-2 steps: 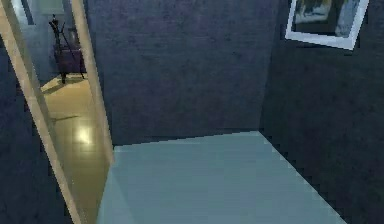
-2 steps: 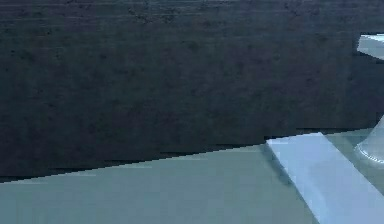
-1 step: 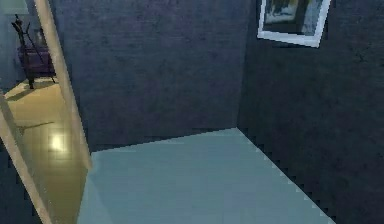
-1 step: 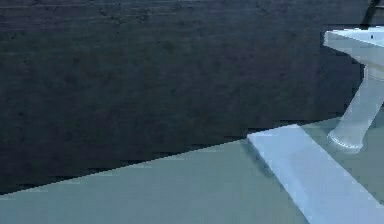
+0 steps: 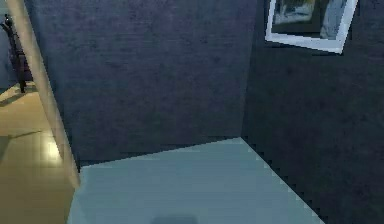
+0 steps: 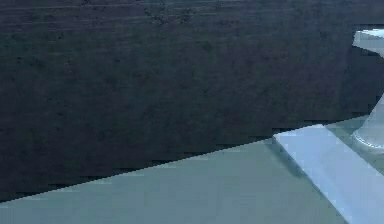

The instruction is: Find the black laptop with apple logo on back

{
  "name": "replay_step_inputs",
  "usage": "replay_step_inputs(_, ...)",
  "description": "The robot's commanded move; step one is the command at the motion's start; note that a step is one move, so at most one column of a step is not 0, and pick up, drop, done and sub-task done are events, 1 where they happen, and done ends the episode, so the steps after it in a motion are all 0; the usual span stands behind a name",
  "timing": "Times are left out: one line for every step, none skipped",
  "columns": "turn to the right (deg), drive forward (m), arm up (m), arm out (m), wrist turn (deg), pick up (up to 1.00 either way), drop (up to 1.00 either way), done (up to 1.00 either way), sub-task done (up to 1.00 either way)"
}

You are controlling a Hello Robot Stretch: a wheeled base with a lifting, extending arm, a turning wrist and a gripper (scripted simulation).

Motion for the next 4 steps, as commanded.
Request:
replay_step_inputs(-21.0, 0.00, 0.00, 0.00, 0.0, 0.00, 0.00, 0.00, 0.00)
replay_step_inputs(0.0, 1.00, 0.00, 0.00, 0.0, 0.00, 0.00, 0.00, 0.00)
replay_step_inputs(-42.0, 0.00, 0.00, 0.00, 0.0, 0.00, 0.00, 0.00, 0.00)
replay_step_inputs(0.0, 0.70, 0.00, 0.00, 0.0, 0.00, 0.00, 0.00, 0.00)
